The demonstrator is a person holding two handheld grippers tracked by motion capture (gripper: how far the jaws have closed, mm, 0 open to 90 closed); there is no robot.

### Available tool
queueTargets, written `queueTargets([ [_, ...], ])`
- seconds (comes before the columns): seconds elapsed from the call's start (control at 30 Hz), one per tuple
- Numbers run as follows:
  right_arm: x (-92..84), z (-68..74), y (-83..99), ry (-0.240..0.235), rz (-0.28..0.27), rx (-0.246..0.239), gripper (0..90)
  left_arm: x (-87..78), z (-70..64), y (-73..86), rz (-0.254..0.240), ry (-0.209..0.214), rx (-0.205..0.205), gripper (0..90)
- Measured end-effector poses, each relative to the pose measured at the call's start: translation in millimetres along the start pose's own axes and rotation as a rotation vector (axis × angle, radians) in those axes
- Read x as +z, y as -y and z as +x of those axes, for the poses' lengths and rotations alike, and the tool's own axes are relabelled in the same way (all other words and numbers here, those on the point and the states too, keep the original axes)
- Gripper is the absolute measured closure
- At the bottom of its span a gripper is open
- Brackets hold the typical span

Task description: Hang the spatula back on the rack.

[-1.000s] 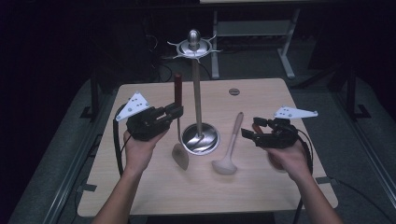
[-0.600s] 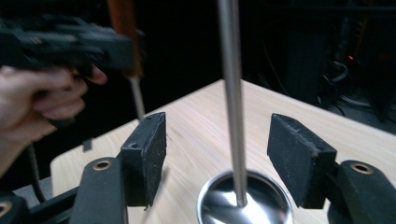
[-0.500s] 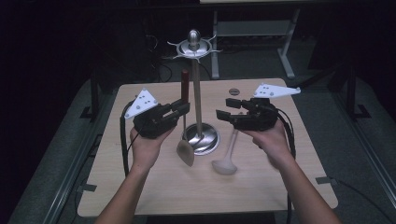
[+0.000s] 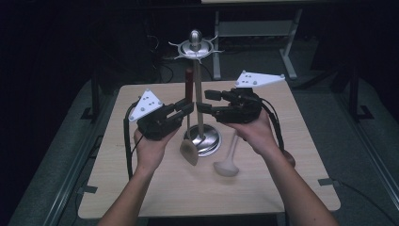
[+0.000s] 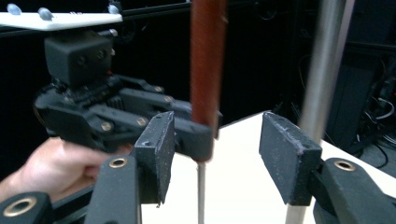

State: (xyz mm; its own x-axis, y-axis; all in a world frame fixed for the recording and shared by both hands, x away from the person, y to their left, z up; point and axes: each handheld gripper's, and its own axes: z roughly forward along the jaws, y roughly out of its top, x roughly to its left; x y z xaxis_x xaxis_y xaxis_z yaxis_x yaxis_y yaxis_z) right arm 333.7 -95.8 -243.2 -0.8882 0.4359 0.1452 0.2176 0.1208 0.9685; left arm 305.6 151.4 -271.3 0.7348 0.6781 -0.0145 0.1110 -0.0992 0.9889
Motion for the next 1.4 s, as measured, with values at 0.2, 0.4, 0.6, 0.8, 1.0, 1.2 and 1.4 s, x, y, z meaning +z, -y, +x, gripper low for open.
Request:
queueTargets([
  [0.2,10.3,4.2,-9.4,-0.004,-0.006,-0.017,48.5,1.9,-3.1,-0.6,-0.003,-0.006,0.007,74.0],
  [0.4,19.0,4.3,-9.6,0.001,0.0,-0.012,54.5,2.7,-5.4,-0.7,-0.005,-0.011,0.018,74.0],
  [0.6,23.3,4.5,-10.1,0.01,-0.008,-0.014,61.4,4.2,-8.3,-0.6,-0.004,-0.016,0.027,74.0],
  [0.8,24.4,4.4,-10.1,0.02,-0.013,-0.018,66.7,5.0,-8.6,-0.4,-0.002,-0.017,0.022,74.0],
  [1.0,25.1,4.9,-10.5,0.026,-0.019,-0.02,71.3,5.3,-8.9,-0.4,-0.007,-0.015,0.021,74.0],
  [1.2,25.5,5.0,-10.4,0.025,-0.022,-0.017,71.3,4.5,-8.2,-0.9,-0.005,-0.017,0.026,74.0],
  [1.4,25.6,5.4,-10.6,0.023,-0.03,-0.019,72.5,4.1,-7.7,-1.2,-0.011,-0.012,0.02,74.0],
])
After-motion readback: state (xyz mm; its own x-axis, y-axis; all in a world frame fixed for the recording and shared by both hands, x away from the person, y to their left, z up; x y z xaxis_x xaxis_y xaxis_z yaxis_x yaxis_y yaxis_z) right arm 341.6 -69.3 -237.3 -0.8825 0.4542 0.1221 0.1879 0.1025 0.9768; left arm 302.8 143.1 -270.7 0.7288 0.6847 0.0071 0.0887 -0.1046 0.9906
